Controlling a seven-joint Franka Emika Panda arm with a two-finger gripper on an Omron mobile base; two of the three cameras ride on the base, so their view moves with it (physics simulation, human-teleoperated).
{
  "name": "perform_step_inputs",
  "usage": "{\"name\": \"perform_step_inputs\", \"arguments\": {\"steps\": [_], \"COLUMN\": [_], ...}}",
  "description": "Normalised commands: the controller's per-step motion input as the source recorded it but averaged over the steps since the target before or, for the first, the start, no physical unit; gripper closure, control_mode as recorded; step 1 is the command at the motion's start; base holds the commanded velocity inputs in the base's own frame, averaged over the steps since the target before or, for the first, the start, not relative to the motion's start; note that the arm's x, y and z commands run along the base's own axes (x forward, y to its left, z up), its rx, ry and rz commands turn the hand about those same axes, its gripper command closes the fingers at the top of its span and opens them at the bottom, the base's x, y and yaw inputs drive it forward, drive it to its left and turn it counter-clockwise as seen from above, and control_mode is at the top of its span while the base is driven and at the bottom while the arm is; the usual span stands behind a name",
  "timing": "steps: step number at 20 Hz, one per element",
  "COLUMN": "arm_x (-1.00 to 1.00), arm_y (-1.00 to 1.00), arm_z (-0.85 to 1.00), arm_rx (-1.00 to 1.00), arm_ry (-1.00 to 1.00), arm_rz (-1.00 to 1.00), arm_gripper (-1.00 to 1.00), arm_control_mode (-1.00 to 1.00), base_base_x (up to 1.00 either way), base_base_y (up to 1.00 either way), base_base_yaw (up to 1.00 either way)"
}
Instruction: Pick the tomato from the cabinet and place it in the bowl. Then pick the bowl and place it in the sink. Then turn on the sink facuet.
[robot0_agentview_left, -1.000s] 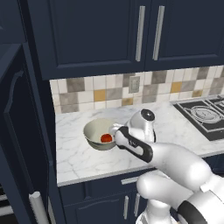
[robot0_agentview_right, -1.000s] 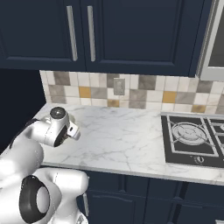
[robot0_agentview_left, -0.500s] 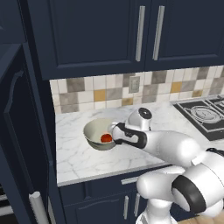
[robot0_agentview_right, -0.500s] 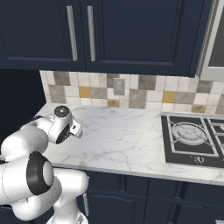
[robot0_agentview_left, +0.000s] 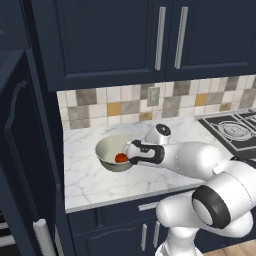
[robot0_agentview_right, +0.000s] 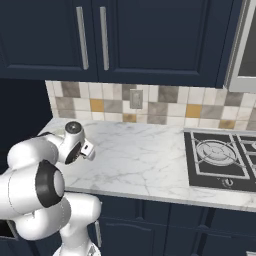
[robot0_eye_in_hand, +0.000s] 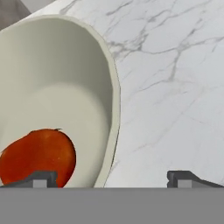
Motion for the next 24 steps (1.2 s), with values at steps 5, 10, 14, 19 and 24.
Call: {"name": "perform_step_inputs", "arguments": {"steps": [5,10,14,19,24], "arm_x": [0.02,0.0,0.0,0.0,0.0], "arm_y": [0.12,0.18,0.15,0.01,0.0], "arm_z": [-0.11,-0.1,-0.14,-0.19,0.0], "arm_rx": [0.0,0.0,0.0,0.01,0.06], "arm_ry": [0.05,0.03,0.02,0.01,0.01], "arm_rz": [0.0,0.0,0.0,0.0,-0.01], "arm_gripper": [-1.0,1.0,1.0,1.0,1.0], "arm_control_mode": [-1.0,-1.0,-1.0,-1.0,-1.0], "base_base_x": [0.0,0.0,0.0,0.0,0.0], "base_base_y": [0.0,0.0,0.0,0.0,0.0], "base_base_yaw": [0.0,0.0,0.0,0.0,0.0]}}
